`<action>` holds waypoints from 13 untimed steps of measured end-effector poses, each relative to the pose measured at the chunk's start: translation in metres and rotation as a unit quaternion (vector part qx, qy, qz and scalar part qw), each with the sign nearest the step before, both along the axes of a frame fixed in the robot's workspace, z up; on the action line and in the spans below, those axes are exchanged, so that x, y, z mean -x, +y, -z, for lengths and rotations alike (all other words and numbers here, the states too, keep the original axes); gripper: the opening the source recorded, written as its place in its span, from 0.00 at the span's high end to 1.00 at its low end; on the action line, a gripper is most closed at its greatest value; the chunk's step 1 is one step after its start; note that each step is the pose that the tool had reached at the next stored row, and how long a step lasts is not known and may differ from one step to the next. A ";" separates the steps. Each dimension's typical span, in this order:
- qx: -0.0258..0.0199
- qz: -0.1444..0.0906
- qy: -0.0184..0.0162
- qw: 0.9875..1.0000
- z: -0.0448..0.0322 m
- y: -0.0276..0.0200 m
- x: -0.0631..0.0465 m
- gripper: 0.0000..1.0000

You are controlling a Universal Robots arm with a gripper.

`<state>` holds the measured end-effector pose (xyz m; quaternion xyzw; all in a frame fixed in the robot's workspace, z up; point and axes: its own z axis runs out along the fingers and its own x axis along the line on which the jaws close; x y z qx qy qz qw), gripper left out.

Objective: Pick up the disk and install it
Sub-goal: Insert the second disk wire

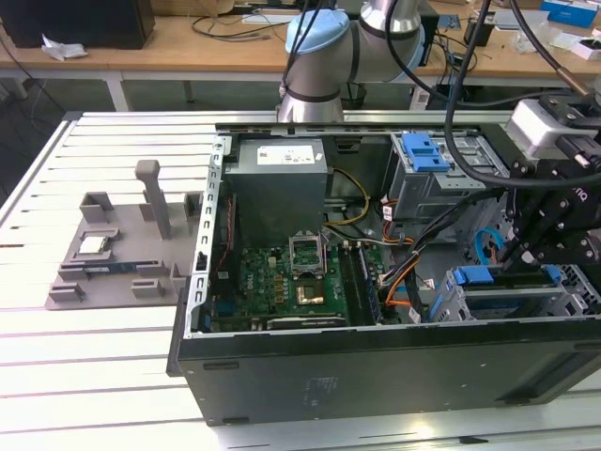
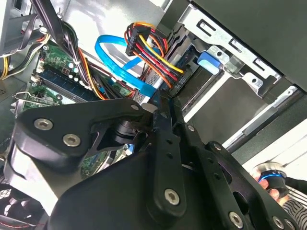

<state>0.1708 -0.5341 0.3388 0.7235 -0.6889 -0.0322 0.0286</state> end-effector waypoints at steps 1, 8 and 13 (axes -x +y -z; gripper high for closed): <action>0.000 0.000 0.000 1.000 0.0004 0.0000 0.000 0.83; 0.000 0.000 0.000 1.000 -0.0115 0.0018 0.000 0.76; 0.000 0.000 0.000 1.000 -0.0364 0.0067 0.000 0.89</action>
